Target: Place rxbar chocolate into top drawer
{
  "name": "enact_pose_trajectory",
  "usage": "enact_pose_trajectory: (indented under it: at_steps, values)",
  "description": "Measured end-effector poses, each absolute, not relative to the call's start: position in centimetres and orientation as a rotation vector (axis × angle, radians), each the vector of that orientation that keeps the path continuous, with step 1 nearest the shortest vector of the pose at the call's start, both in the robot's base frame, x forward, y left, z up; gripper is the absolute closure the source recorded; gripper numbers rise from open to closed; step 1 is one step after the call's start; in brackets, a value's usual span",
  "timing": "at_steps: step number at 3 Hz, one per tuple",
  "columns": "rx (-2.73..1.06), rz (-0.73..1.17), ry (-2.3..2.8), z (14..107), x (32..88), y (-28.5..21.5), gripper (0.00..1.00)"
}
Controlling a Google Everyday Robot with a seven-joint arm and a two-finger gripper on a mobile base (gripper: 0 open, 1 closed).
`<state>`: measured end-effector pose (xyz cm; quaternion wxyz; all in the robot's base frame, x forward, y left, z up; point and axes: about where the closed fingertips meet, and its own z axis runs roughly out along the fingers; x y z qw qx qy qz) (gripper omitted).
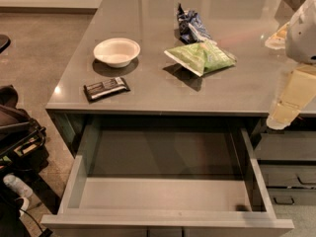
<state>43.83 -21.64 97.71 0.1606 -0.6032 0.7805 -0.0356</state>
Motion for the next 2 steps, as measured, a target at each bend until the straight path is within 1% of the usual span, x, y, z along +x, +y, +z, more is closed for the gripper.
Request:
enact_pose_trajectory:
  at_steps: [2]
  values:
    - [-1.720,-0.094,2.199,98.12,43.66,-20.69,0.00]
